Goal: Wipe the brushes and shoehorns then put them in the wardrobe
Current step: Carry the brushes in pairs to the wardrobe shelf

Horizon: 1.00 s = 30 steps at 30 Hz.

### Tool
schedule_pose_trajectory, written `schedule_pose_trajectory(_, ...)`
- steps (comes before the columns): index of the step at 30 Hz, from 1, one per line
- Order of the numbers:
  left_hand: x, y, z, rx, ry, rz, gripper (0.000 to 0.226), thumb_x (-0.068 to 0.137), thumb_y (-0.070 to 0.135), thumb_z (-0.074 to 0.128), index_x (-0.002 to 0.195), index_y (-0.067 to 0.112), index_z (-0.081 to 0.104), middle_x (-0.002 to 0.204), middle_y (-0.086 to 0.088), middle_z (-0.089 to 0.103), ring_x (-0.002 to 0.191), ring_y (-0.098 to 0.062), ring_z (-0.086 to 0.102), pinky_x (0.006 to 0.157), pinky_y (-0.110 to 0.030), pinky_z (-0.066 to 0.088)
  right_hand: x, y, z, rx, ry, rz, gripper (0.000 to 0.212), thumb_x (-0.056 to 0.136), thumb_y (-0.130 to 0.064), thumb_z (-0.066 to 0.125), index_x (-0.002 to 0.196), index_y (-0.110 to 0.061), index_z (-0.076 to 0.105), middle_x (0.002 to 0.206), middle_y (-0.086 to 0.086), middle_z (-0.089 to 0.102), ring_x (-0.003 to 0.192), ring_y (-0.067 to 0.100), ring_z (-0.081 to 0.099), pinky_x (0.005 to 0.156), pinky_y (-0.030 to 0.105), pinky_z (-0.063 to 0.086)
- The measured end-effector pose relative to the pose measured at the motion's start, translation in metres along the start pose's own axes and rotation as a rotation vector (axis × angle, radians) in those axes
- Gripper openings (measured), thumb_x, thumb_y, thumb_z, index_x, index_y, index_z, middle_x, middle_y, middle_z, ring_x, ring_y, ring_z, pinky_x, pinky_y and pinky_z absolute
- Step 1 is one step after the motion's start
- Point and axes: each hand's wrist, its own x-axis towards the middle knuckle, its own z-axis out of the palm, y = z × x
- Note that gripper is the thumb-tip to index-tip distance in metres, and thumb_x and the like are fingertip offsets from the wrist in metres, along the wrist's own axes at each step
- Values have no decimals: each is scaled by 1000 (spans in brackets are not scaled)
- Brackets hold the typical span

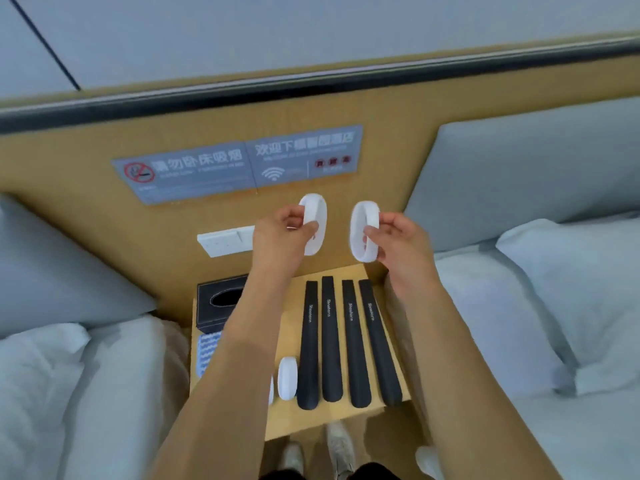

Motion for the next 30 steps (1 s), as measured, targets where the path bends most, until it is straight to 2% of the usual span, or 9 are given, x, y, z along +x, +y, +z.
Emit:
schedule_pose_trajectory(3,-19,46,10,-126,-85,70,22,84,14,75,99,28,68,101,1,68,96,-19,66,83,-40,58,-24,-31,-27,18,71,-95,23,86,-8,74,99,-26,68,105,4,73,104,26,68,88,41,56)
schedule_pose_trajectory(6,-40,76,17,-155,-187,171,22,83,17,76,98,30,69,97,4,70,94,-15,67,81,-37,58,-52,-49,-50,-43,151,-159,24,85,-14,76,106,-24,67,107,-1,72,104,23,67,85,37,59)
schedule_pose_trajectory(9,-62,93,18,-159,-306,253,23,82,19,77,102,29,69,97,8,70,91,-9,67,80,-34,58,-86,-59,-66,-69,281,-219,25,85,-18,78,103,-31,66,100,-13,71,96,15,68,70,19,57)
schedule_pose_trajectory(11,-76,98,16,-148,-394,292,26,82,21,77,107,27,69,98,9,70,92,-9,67,81,-32,59,-111,-60,-70,-72,371,-250,24,84,-19,78,101,-32,66,96,-15,70,93,14,68,63,13,55)
schedule_pose_trajectory(14,-97,99,11,-160,-516,354,24,82,24,77,103,31,69,94,14,70,89,-7,67,79,-28,59,-152,-55,-71,-59,477,-275,26,84,-18,78,106,-27,67,102,-8,70,95,16,69,75,21,59)
schedule_pose_trajectory(17,-120,94,11,-169,-672,385,20,83,25,76,98,35,68,90,16,70,85,-2,67,76,-26,57,-194,-45,-73,-29,567,-280,24,85,-17,77,105,-25,66,103,-5,71,96,18,69,79,24,60)
schedule_pose_trajectory(20,-149,92,18,-181,-834,435,16,85,24,75,95,34,68,87,16,71,82,-1,67,75,-25,56,-238,-33,-81,24,669,-284,23,86,-14,75,107,-20,68,103,2,72,99,24,69,87,37,60)
schedule_pose_trajectory(25,-212,95,40,-202,-1056,489,17,86,22,74,99,31,69,88,14,72,83,-4,69,73,-21,56,-315,-17,-106,124,861,-342,16,85,-4,72,99,-12,70,93,8,72,98,37,69,87,51,56)
schedule_pose_trajectory(30,-284,102,59,-249,-1257,577,14,88,12,69,94,24,69,87,9,72,79,-6,67,65,-12,52,-389,-6,-130,173,1048,-407,15,85,2,69,99,-5,68,89,10,71,86,27,68,85,48,55)
